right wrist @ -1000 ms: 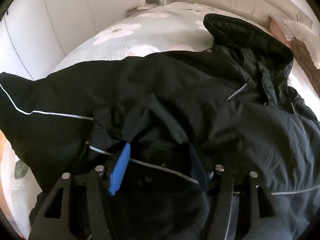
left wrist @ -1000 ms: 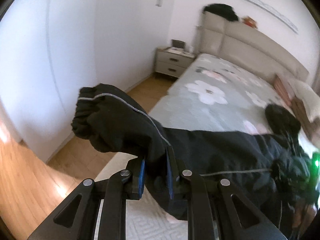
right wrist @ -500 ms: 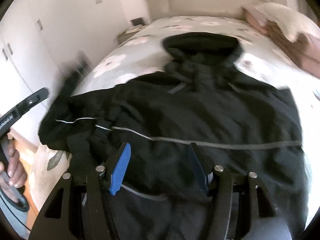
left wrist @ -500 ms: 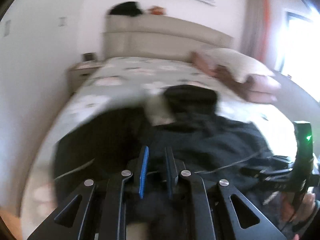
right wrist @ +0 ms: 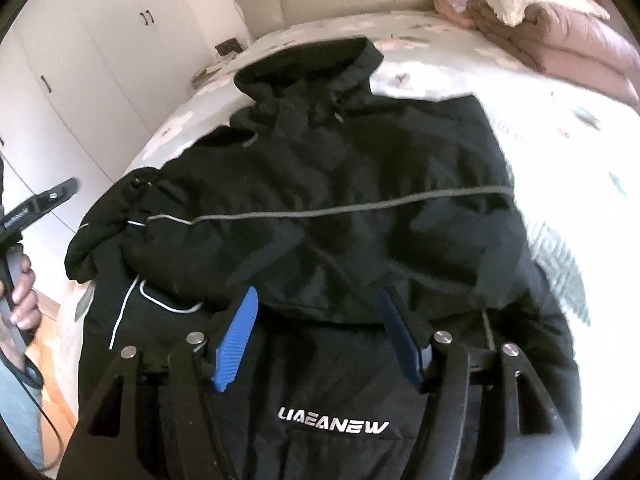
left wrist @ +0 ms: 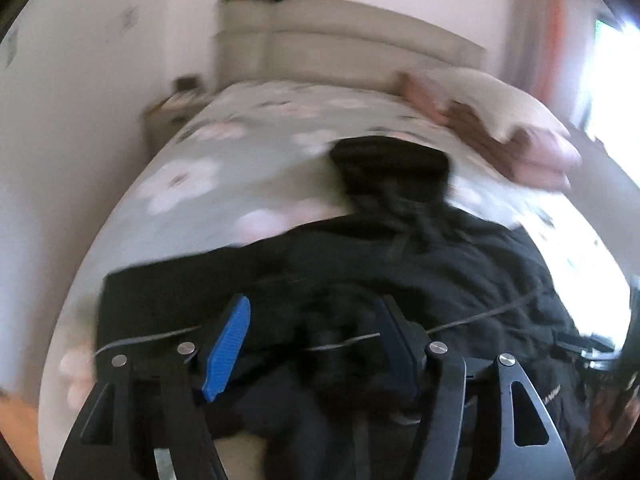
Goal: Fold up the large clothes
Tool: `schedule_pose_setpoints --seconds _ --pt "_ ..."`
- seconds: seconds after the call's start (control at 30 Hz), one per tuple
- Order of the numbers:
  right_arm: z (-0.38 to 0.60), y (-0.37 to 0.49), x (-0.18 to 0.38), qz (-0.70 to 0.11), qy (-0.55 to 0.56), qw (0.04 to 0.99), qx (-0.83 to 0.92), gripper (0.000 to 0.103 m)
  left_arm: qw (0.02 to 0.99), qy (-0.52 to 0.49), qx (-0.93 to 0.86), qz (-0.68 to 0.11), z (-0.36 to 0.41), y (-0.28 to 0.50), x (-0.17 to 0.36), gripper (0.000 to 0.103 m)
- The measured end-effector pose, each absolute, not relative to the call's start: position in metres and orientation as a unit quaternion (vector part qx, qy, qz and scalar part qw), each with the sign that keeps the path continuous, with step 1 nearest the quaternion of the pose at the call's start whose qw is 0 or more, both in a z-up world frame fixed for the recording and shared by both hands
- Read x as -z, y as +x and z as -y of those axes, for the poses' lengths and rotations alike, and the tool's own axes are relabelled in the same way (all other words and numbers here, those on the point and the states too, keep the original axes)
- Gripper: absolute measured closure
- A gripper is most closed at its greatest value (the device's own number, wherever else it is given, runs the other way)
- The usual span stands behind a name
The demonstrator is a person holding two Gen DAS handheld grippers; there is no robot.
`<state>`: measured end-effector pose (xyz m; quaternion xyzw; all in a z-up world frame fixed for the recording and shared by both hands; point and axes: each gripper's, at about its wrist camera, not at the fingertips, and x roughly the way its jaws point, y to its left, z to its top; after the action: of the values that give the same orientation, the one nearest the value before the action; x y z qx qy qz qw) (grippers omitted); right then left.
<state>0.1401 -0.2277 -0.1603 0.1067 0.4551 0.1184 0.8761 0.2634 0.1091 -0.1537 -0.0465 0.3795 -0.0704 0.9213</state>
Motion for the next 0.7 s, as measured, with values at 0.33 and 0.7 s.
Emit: schedule_pose_setpoints --seconds 0.33,0.7 --pt "0.212 0.135 0.204 -0.428 0.088 0.889 -0.136 0.015 0.880 0.012 0.125 -0.458 -0.115 0.289 0.197 0.036" --pt "0.198 0.137 0.207 -0.428 0.050 0.891 -0.140 0.002 0.884 0.052 0.036 -0.463 -0.104 0.326 0.239 0.085"
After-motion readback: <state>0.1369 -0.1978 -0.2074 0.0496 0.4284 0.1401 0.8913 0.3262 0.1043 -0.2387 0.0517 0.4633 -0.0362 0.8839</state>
